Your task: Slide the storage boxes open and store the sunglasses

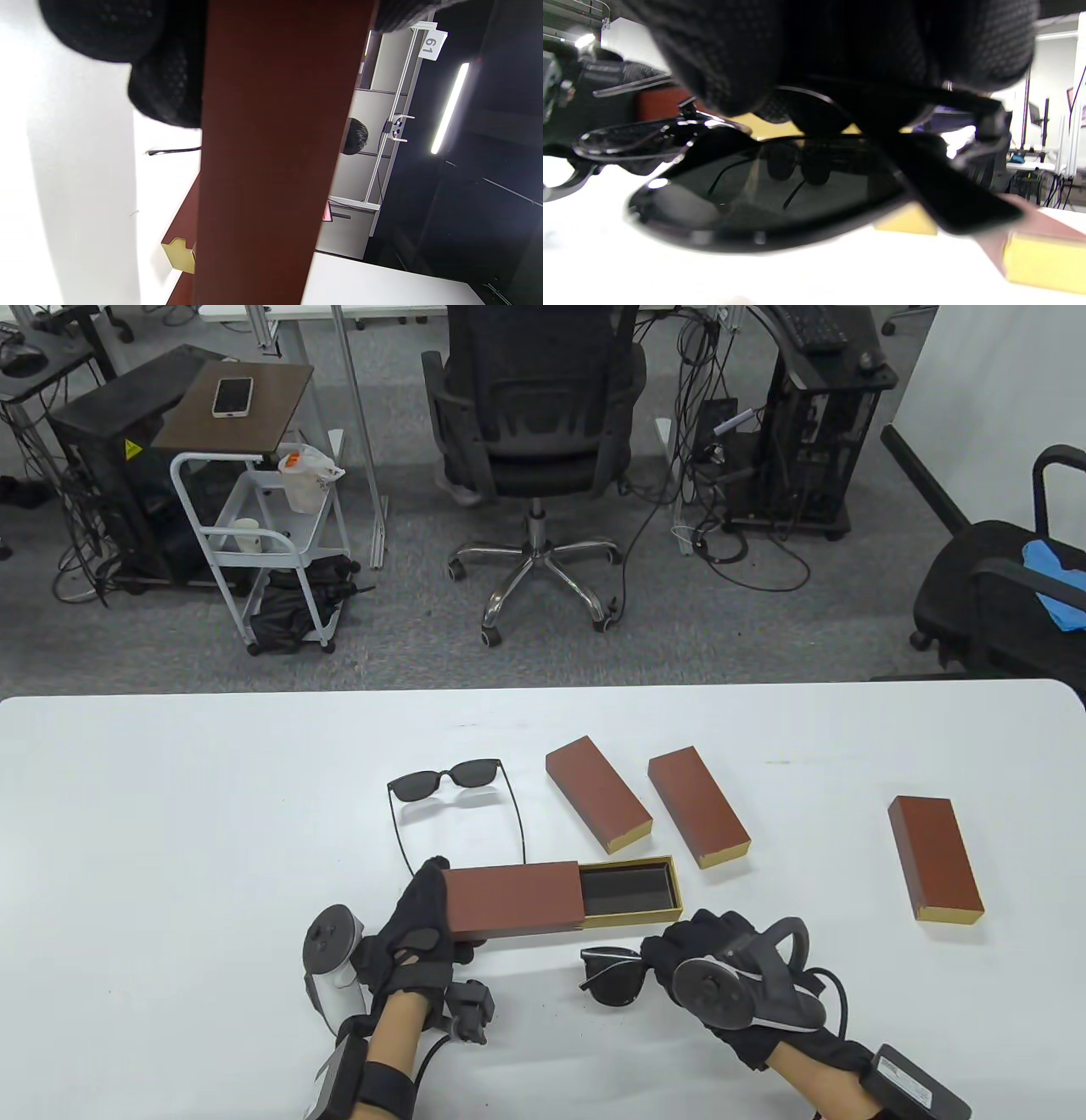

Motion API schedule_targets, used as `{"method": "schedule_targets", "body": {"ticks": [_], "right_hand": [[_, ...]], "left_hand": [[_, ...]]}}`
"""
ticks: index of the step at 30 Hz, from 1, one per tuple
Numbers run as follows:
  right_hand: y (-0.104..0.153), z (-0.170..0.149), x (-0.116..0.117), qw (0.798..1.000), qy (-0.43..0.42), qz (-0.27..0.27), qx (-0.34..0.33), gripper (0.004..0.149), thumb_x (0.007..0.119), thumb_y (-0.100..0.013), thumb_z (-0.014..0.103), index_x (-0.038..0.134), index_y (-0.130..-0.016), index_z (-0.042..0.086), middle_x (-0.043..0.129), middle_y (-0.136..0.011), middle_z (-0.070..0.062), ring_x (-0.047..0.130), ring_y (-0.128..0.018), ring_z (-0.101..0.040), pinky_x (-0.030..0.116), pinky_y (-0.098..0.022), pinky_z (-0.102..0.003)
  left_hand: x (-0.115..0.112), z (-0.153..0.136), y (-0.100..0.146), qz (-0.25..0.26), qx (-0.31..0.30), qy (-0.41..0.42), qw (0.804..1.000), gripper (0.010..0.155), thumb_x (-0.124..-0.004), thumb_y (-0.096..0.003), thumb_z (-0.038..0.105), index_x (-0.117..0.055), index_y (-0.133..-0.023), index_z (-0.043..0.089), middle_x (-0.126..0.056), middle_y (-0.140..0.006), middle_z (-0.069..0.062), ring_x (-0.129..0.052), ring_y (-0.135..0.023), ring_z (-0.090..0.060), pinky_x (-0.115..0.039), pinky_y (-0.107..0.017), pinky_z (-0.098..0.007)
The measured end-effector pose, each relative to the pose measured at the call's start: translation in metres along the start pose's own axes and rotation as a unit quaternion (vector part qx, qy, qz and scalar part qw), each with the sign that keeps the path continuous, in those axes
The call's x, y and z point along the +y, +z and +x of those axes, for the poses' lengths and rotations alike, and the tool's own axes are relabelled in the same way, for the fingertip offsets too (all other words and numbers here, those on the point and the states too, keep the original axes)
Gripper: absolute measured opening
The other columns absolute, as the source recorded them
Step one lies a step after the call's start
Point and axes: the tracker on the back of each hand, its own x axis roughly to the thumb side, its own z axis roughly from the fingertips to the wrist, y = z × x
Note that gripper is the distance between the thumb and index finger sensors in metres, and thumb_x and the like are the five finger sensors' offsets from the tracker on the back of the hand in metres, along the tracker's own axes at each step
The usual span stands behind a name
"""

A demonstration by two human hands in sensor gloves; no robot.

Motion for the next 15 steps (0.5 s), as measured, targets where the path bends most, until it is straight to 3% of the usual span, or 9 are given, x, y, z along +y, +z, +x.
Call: {"method": "schedule_targets", "body": {"ticks": [8,15], "right_hand": [[-0.024,-0.024,-0.043,0.997,0.068,-0.032,0.036,0.038,0.09,-0.028,0.033,0.091,-0.066,0.028,0.098,-0.062,-0.008,0.096,-0.049,-0.029,0.081,-0.042,-0.047],[-0.039,-0.03,-0.048,0.989,0.143,-0.018,0.045,0.037,0.09,-0.029,0.032,0.091,-0.066,0.03,0.096,-0.065,-0.007,0.093,-0.053,-0.03,0.08,-0.044,-0.048]], "left_hand": [[0.0,-0.001,0.0,0.0,-0.001,0.003,1.0,0.075,-0.057,-0.0495,0.062,-0.051,-0.11,0.017,-0.092,-0.073,-0.012,-0.098,-0.045,-0.027,-0.082,-0.031,-0.045],[-0.007,0.0,0.001,-0.022,-0.003,0.007,1.0,0.076,-0.057,-0.0495,0.062,-0.05,-0.11,0.017,-0.092,-0.073,-0.012,-0.098,-0.045,-0.027,-0.082,-0.031,-0.045]]}}
